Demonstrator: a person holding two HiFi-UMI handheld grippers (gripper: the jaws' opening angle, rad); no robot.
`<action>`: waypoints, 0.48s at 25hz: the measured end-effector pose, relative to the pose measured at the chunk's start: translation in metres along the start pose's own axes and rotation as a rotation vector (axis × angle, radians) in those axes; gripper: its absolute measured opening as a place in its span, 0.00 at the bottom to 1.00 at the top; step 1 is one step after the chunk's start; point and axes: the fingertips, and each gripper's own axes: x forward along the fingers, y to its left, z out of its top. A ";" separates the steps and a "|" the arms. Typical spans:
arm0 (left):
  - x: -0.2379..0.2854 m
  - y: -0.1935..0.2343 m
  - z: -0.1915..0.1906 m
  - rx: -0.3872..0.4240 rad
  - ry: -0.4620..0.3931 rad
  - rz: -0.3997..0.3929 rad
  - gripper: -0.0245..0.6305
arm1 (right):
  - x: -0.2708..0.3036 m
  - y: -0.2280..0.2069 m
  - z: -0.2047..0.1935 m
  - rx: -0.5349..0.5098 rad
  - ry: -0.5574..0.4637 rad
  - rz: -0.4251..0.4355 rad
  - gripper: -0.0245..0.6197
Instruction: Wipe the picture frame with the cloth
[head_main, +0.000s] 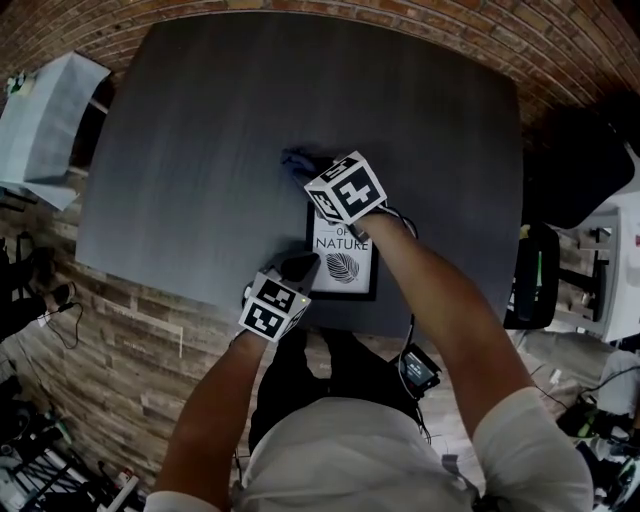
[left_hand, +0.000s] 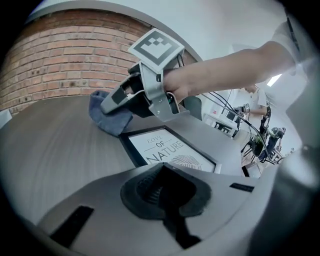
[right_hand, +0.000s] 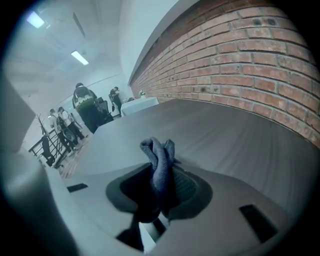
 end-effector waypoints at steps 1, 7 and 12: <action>0.000 0.000 0.000 0.002 -0.004 0.010 0.05 | 0.002 0.003 -0.006 -0.028 0.018 0.003 0.21; 0.001 0.005 0.002 -0.007 -0.014 0.030 0.05 | 0.002 -0.003 -0.023 -0.073 0.042 -0.004 0.20; 0.000 0.006 0.002 -0.042 -0.005 0.022 0.05 | -0.004 -0.005 -0.027 -0.105 0.058 -0.013 0.19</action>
